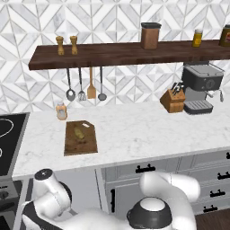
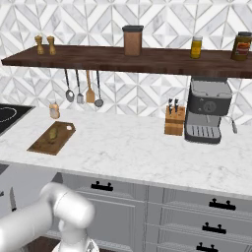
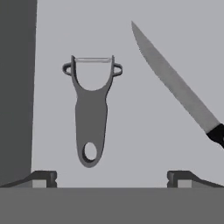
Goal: Place the appropriate cutting tool for cutting the potato skin on the cutting board.
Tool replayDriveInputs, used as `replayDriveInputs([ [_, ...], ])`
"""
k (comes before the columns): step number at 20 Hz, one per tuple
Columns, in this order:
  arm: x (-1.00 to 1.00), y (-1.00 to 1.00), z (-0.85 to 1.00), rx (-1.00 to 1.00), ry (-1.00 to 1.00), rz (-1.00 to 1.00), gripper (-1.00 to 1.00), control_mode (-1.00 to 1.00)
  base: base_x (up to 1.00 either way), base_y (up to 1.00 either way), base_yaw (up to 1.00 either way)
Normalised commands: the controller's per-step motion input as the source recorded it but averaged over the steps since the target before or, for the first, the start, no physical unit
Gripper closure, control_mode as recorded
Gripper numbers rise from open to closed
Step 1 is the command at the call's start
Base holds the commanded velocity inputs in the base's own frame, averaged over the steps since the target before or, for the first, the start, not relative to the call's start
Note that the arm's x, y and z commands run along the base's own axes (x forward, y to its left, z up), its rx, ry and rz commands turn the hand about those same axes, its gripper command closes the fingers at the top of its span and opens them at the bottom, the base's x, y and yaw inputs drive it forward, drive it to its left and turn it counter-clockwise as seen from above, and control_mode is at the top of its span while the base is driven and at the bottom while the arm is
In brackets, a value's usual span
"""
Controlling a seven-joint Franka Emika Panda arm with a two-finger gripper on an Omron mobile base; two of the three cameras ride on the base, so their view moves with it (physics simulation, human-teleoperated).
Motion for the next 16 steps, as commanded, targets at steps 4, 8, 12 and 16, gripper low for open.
replayDriveInputs([
  [4, 0.0, -0.01, -0.26, -0.01, 0.08, 0.0, -1.0, -1.0, 0.0, 0.0, 0.0],
  [8, 0.0, 0.0, -0.3, 0.01, 0.0, 0.0, -1.0, -1.0, 0.0, 0.0, 0.0],
  [12, 0.08, 0.02, -0.38, 0.0, 0.0, 0.0, -1.0, -1.0, 0.0, 0.0, 0.0],
  [16, 0.27, 0.18, -0.33, 0.0, 0.06, 0.0, -1.0, -1.0, 0.0, 0.0, 0.0],
])
